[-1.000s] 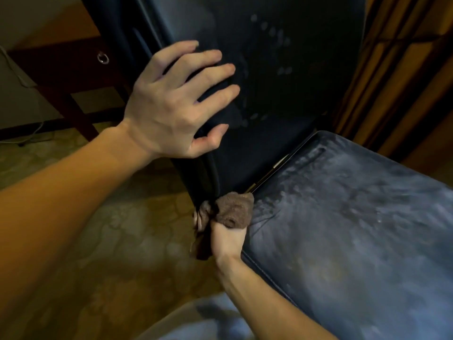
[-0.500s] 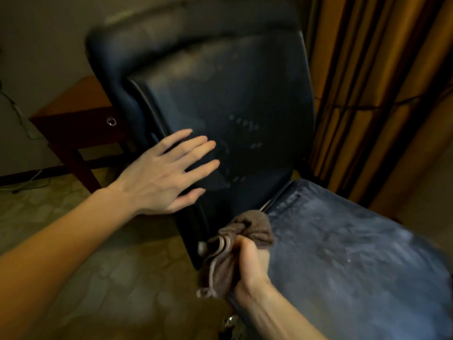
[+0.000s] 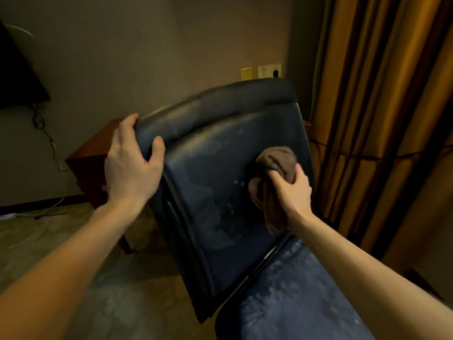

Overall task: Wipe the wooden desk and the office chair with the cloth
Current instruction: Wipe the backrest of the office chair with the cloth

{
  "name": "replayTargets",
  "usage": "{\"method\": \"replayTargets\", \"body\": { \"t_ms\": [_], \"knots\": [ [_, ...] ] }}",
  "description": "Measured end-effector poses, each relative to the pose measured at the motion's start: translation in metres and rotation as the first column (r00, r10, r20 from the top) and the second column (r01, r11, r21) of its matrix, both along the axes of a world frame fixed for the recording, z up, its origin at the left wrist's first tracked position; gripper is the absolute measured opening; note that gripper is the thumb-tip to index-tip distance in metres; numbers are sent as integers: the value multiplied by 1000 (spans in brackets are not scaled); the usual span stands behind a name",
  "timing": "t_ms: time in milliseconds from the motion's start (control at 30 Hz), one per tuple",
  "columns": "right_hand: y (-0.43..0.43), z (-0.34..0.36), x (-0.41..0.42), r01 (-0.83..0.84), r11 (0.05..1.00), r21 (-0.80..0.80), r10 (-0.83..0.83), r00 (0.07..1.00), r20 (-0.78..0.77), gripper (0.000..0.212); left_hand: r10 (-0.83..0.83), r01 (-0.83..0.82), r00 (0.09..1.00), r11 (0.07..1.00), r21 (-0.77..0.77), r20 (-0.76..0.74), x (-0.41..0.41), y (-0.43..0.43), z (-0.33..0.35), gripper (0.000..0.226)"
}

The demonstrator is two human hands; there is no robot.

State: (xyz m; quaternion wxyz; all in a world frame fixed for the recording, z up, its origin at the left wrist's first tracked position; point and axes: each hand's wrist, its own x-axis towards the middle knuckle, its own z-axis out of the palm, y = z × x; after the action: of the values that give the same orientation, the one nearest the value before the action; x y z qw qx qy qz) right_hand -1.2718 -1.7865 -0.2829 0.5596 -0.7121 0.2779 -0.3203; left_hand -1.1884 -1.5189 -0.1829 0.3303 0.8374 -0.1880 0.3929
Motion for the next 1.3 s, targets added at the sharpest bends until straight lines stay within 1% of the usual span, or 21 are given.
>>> {"method": "replayTargets", "body": {
  "t_ms": [100,167,233,267,333,400,467,533,633,700,733,800,867,900,967,1033,1100,1167,1200,1233,1300],
  "knots": [
    [27,-13,13,-41,999,28,42,999,-29,76,62,-56,997,992,-116,51,-4,-13,-8,46],
    [66,-21,7,-23,998,55,27,998,-62,85,102,-94,993,985,-143,52,-4,-15,-11,43],
    [112,-25,-6,-48,998,-35,46,997,-69,95,113,-104,992,984,-143,56,-2,-14,-12,44],
    [131,-26,-13,-106,990,-89,101,993,-57,95,111,-102,992,984,-144,57,-2,-12,-12,44],
    [150,-30,-31,-262,942,-208,260,965,-38,83,95,-87,994,986,-145,50,-1,-9,-13,45],
    [141,-20,-52,-461,827,-321,467,882,-62,73,73,-66,996,988,-136,49,-2,-5,-13,46],
    [113,-3,-64,-555,750,-360,583,812,-35,68,41,-36,999,991,-130,34,-6,-5,-11,47],
    [83,15,-62,-493,816,-301,545,830,119,64,39,-37,999,990,-138,16,-7,-8,-10,47],
    [51,51,-43,-288,931,-223,353,865,357,63,42,-39,999,989,-139,20,-10,-9,-10,47],
    [30,76,-21,-176,969,-170,231,887,399,71,51,-47,998,989,-141,20,-10,-8,-10,46],
    [20,86,-7,-136,977,-167,191,905,380,73,53,-49,998,989,-139,19,-10,-9,-10,46],
    [16,91,19,-101,961,-256,163,958,234,75,59,-54,998,988,-141,28,-9,-11,-11,45],
    [44,73,32,-156,917,-366,163,987,-10,85,47,-43,999,986,-163,22,-6,-11,-14,45],
    [65,56,32,-168,902,-399,162,986,-47,87,38,-34,999,984,-173,22,-4,-10,-14,44],
    [111,18,13,-206,847,-490,232,973,-9,75,43,-37,999,979,-199,25,4,-6,-17,44],
    [139,-6,-21,-314,762,-566,388,922,10,60,29,-15,998,976,-217,62,8,-4,-21,43],
    [131,-8,-40,-440,661,-608,523,851,-48,57,-1,20,996,975,-223,85,6,-6,-20,43],
    [106,10,-39,-500,570,-652,596,798,-90,47,-15,32,997,975,-221,78,4,-7,-20,44],
    [93,25,-35,-480,561,-674,610,791,-56,40,-14,29,997,975,-218,70,3,-8,-20,44],
    [81,44,-27,-407,603,-686,580,814,27,37,-10,24,998,976,-216,63,3,-9,-20,44],
    [61,85,-5,-238,745,-624,456,864,215,49,-9,18,999,974,-228,43,2,-8,-18,45]
  ]
}}
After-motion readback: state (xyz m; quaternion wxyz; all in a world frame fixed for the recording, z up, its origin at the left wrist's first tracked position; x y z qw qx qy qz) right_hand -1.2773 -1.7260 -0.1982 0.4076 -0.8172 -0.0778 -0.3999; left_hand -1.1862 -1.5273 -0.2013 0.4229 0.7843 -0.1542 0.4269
